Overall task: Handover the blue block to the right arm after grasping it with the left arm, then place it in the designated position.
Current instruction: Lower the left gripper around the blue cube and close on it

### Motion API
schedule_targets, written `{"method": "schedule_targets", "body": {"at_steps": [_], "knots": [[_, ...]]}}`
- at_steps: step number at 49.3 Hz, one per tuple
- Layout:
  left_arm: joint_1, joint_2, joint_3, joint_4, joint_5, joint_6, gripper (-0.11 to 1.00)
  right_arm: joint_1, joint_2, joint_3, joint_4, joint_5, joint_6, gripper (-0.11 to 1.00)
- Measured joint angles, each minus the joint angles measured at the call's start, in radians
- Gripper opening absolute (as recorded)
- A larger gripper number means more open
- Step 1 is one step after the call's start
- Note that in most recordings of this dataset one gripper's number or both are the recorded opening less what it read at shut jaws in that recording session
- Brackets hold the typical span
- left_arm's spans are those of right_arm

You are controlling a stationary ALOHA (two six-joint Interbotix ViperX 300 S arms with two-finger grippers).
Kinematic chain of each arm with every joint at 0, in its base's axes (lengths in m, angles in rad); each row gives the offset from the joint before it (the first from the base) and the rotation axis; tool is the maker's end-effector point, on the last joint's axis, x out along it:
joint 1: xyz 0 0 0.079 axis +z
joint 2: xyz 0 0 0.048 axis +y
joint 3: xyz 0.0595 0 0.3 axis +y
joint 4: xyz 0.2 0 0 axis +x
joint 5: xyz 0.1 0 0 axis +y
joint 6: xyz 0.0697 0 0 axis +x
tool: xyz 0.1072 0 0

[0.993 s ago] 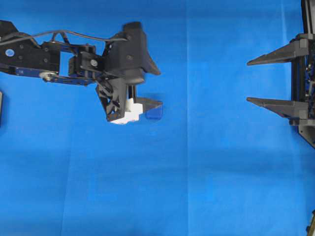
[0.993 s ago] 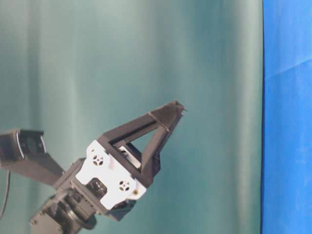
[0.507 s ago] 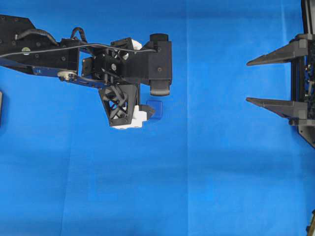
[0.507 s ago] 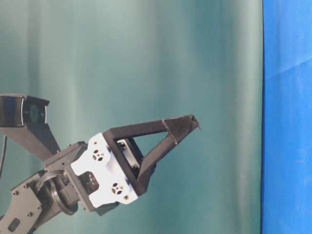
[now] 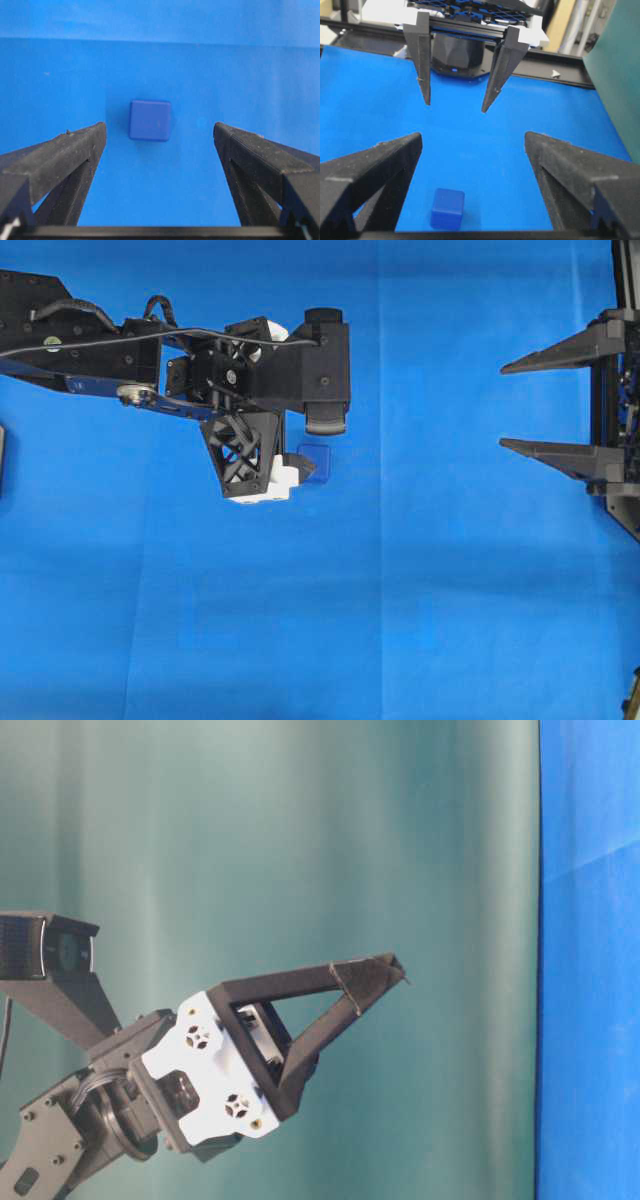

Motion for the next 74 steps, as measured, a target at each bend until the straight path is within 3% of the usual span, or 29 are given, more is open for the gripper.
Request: {"method": "schedule_targets", "body": {"at_steps": [54,74], "knots": [[0.0,-0.002,0.008,0.0,-0.018,0.0,0.91,0.0,0.0,0.0,0.002,0.003,0.0,0.96],[0.0,0.123,0.13,0.0,-0.241,0.0,0.91,0.002,0.006,0.0,0.002,0.009,0.0,0.96]]}}
